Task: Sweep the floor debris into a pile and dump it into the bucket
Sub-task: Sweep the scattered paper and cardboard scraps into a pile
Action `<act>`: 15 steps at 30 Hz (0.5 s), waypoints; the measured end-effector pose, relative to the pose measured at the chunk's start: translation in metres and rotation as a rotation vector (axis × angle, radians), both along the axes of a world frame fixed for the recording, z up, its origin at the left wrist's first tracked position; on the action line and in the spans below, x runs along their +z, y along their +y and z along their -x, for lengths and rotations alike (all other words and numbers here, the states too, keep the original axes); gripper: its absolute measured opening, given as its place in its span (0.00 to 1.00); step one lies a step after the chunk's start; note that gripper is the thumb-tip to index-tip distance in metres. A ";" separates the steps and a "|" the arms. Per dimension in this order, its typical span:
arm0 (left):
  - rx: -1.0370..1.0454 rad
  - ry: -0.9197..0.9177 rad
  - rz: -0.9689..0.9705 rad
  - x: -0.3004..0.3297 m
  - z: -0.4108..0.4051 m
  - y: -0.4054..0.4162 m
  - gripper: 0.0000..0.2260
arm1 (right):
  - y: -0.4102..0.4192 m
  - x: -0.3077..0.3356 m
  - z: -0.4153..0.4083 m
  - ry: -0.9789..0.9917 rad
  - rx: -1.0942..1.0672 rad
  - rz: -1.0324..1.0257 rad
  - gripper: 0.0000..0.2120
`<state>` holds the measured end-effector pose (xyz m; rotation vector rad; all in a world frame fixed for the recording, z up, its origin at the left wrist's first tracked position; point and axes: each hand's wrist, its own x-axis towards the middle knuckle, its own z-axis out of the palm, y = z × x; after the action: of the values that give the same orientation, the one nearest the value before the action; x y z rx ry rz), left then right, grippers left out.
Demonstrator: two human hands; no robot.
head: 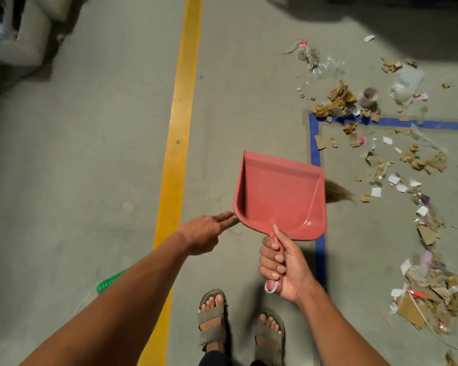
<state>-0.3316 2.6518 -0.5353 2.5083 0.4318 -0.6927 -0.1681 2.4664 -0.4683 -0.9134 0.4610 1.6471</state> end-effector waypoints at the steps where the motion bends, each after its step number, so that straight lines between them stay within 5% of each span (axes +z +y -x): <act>1: 0.061 -0.041 -0.010 0.001 0.004 0.014 0.43 | 0.009 0.006 0.000 0.005 -0.009 -0.009 0.22; 5: 0.529 -0.062 -0.091 0.012 -0.001 0.067 0.37 | 0.036 0.022 -0.007 -0.004 -0.031 -0.015 0.21; 10: 1.101 0.029 -0.174 0.016 -0.065 0.124 0.18 | 0.048 0.008 -0.052 -0.012 -0.103 0.006 0.22; 15: 1.062 0.215 -0.090 -0.011 -0.140 0.144 0.10 | 0.047 -0.027 -0.115 -0.038 -0.149 0.047 0.22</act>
<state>-0.1921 2.7954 -0.5467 1.8514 1.7037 -0.4791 -0.0529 2.5132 -0.4952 -0.9213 0.5306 1.4863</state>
